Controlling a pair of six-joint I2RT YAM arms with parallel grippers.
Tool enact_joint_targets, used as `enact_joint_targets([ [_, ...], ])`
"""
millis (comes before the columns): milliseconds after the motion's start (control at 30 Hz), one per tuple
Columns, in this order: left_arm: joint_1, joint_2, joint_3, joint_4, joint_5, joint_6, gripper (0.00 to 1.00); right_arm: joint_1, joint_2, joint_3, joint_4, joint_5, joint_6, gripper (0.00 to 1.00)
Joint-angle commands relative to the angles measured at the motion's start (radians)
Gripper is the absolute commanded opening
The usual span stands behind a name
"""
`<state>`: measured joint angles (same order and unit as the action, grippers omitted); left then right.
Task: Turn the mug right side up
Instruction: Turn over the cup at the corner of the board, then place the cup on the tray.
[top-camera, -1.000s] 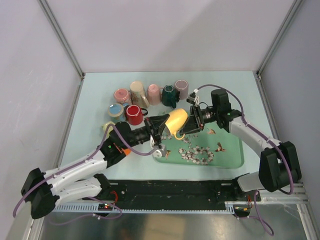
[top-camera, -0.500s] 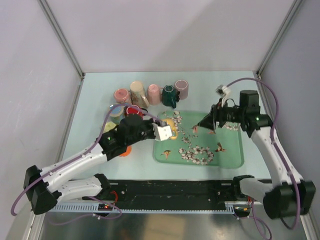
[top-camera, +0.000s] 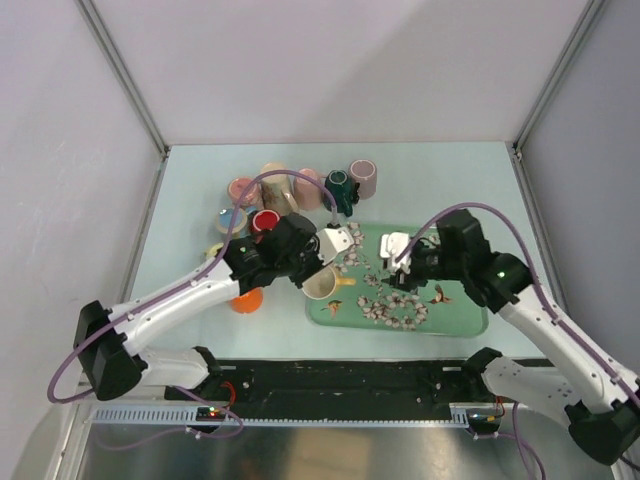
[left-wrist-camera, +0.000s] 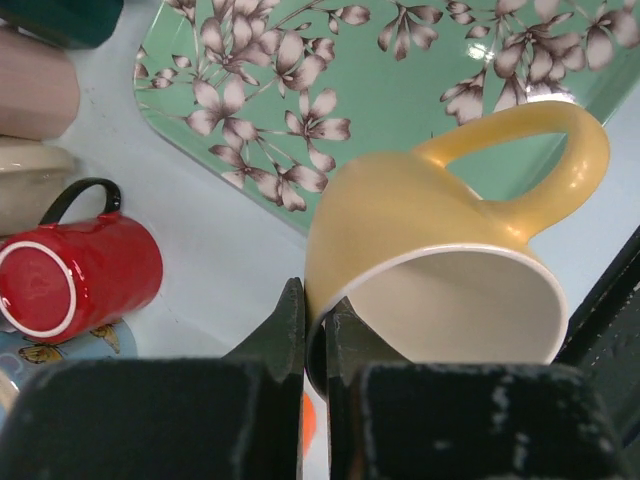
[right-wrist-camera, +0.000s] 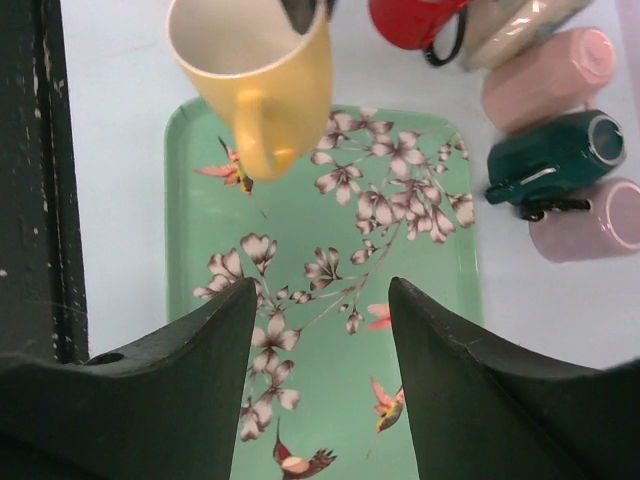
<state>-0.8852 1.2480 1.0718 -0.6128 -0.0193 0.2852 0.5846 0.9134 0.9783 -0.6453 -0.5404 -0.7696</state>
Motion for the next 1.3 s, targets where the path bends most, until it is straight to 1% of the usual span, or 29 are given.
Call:
enact_joint_targets([
  [0,-0.002,0.014,0.109,0.036,0.000,-0.085,0.00,0.130,0.046,0.004,0.058,0.132,-0.138,0.60],
  [100,-0.003,0.027,0.121,0.035,0.009,-0.102,0.00,0.203,0.099,0.003,0.102,0.206,-0.130,0.60],
  [233,-0.003,0.032,0.124,0.036,0.011,-0.108,0.00,0.269,0.154,0.004,0.167,0.222,-0.141,0.58],
  [367,-0.002,0.027,0.127,0.035,0.048,-0.101,0.00,0.321,0.207,-0.011,0.234,0.256,-0.151,0.54],
  [433,-0.003,0.026,0.131,0.032,0.061,-0.099,0.00,0.339,0.227,-0.023,0.273,0.271,-0.149,0.50],
  [500,-0.003,0.027,0.138,0.031,0.075,-0.095,0.00,0.354,0.241,-0.035,0.308,0.282,-0.142,0.45],
  [600,-0.003,0.028,0.146,0.031,0.088,-0.092,0.00,0.365,0.256,-0.054,0.341,0.303,-0.144,0.30],
  [667,-0.003,0.027,0.151,0.030,0.094,-0.093,0.00,0.365,0.257,-0.071,0.351,0.318,-0.151,0.18],
  [700,-0.003,0.027,0.151,0.030,0.098,-0.095,0.02,0.363,0.254,-0.080,0.358,0.324,-0.153,0.09],
  [733,-0.001,0.026,0.151,0.030,0.101,-0.096,0.13,0.360,0.247,-0.093,0.362,0.328,-0.152,0.04],
  [767,-0.001,0.025,0.150,0.030,0.096,-0.099,0.36,0.353,0.240,-0.102,0.361,0.328,-0.150,0.02],
  [833,0.005,0.021,0.150,0.030,0.092,-0.111,0.76,0.335,0.213,-0.125,0.344,0.322,-0.141,0.01],
  [867,0.012,0.019,0.151,0.029,0.093,-0.117,0.88,0.325,0.193,-0.141,0.333,0.318,-0.136,0.00],
  [900,0.017,0.015,0.153,0.030,0.098,-0.121,0.94,0.306,0.169,-0.154,0.313,0.309,-0.132,0.00],
  [933,0.028,0.011,0.154,0.028,0.103,-0.130,0.97,0.289,0.149,-0.169,0.292,0.299,-0.126,0.00],
  [1000,0.047,0.006,0.160,0.018,0.111,-0.139,0.99,0.226,0.106,-0.195,0.253,0.264,-0.099,0.00],
  [1133,0.084,-0.001,0.181,-0.011,0.110,-0.126,1.00,0.030,0.036,-0.221,0.194,0.194,-0.034,0.00],
  [1267,0.126,-0.010,0.197,-0.036,0.081,-0.085,1.00,-0.169,-0.012,-0.235,0.127,0.108,-0.086,0.00],
])
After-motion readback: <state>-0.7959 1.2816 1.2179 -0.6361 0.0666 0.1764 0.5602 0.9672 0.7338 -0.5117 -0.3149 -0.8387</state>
